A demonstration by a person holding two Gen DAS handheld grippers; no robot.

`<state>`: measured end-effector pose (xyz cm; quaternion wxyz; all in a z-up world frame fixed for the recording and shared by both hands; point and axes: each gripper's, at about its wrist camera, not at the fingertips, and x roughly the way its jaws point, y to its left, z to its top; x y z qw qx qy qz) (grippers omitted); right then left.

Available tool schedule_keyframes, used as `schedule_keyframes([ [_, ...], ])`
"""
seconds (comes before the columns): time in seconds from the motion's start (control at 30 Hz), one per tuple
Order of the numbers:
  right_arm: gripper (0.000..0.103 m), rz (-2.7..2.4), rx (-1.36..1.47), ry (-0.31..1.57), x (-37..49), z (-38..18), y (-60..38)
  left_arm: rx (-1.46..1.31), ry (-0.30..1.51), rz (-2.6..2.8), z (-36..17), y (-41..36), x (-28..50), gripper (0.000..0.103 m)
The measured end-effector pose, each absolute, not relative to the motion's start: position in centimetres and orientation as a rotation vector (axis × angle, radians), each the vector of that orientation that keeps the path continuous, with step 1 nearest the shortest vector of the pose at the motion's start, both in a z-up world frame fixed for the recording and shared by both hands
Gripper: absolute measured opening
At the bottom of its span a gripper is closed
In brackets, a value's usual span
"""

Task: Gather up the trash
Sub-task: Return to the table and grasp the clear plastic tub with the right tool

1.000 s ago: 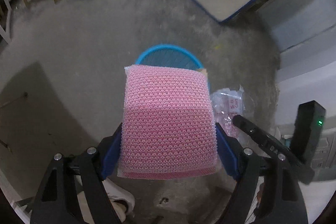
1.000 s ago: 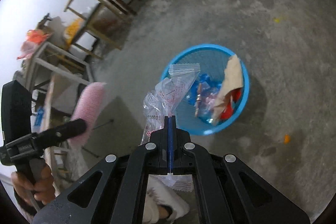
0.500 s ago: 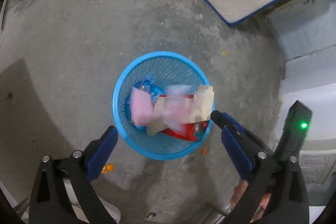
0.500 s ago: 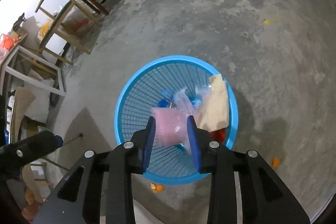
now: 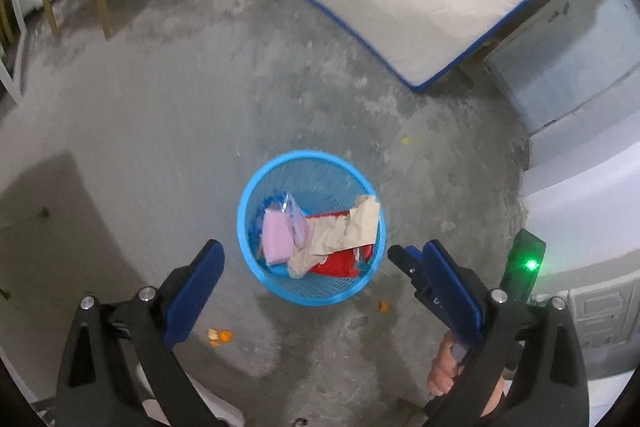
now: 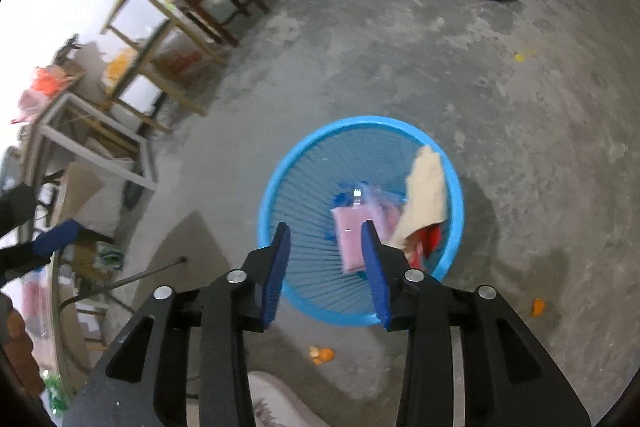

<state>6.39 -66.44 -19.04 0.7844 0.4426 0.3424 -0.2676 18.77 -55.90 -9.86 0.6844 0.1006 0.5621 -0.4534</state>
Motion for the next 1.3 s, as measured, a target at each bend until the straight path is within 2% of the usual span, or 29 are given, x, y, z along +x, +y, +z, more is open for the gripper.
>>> schedule_keyframes([
  [0.27,0.056,-0.438,0.910,0.657,4.8,-12.4,-62.7,0.242,1.039,-1.104,1.3,-45.8,13.7,0.097],
  [0.53,0.068,-0.201,0.860,0.622,9.3,-5.5,-57.4,0.147,0.929,-0.917,5.9,-26.9,11.9,0.097],
  [0.73,0.087,0.039,0.642,0.679,18.4,0.5,-47.7,0.039,0.897,-0.655,5.1,-13.3,11.5,0.097],
  [0.83,0.095,0.103,0.460,0.736,24.3,3.3,-41.6,-0.016,0.901,-0.570,4.0,-9.1,11.7,0.097],
  [1.03,0.095,0.131,0.146,0.895,33.5,4.0,-32.9,-0.086,0.923,-0.513,1.7,-4.9,11.9,0.097],
  [1.3,0.095,0.054,0.043,1.133,39.7,-0.2,-29.6,-0.116,0.948,-0.554,-0.3,-2.1,12.2,0.097],
])
